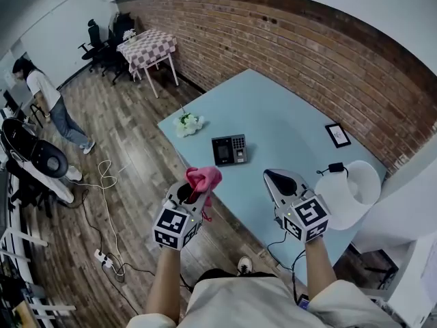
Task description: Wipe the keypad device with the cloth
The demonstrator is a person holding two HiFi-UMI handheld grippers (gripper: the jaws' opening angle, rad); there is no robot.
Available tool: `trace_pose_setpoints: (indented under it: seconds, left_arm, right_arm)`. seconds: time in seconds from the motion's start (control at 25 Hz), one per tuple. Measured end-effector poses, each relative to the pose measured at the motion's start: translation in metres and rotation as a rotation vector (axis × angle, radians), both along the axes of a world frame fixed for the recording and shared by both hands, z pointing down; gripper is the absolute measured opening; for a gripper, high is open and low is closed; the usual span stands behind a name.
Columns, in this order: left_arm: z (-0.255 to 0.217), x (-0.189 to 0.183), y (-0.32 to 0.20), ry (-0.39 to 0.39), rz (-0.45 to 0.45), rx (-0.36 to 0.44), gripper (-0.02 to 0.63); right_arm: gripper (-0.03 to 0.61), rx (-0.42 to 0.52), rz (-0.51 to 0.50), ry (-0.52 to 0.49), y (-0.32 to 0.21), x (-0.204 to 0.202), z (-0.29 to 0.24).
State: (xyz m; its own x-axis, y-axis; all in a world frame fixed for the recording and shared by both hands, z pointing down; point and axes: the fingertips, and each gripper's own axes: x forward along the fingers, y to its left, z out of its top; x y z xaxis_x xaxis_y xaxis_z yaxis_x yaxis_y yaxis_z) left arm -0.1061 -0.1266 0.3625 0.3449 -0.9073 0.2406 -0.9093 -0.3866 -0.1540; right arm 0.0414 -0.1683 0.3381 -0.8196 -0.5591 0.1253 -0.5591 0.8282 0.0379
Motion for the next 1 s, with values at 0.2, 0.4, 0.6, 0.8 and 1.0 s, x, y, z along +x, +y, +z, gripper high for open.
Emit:
trace_pose_setpoints:
  seconds: [0.2,0.4,0.6,0.8,1.0]
  left_arm:
    - [0.006,-0.012,-0.033,-0.033,-0.013,-0.013,0.098]
    - [0.012,-0.037,-0.075,-0.057,-0.018,-0.014,0.098]
    - [0.033,-0.049,-0.119,-0.052,0.001,-0.067,0.1]
    - [0.065,-0.066,-0.162,-0.069,0.035,-0.117,0.1]
    - [0.104,-0.074,-0.205,-0.099,0.105,-0.164,0.1]
  right_arm:
    - [0.011,-0.028,-0.016,0.0,-0.018,-0.007,0.013]
    - [0.01,-0.059,-0.022,0.028,-0.036,-0.023,0.034]
    - [0.011,-0.08,0.006,0.058,-0.063,-0.026,0.047]
    - [0.011,-0.103,0.048,0.07,-0.09,-0.04,0.057]
    - [0.011,-0.167,0.108,0.073,-0.116,-0.05,0.071]
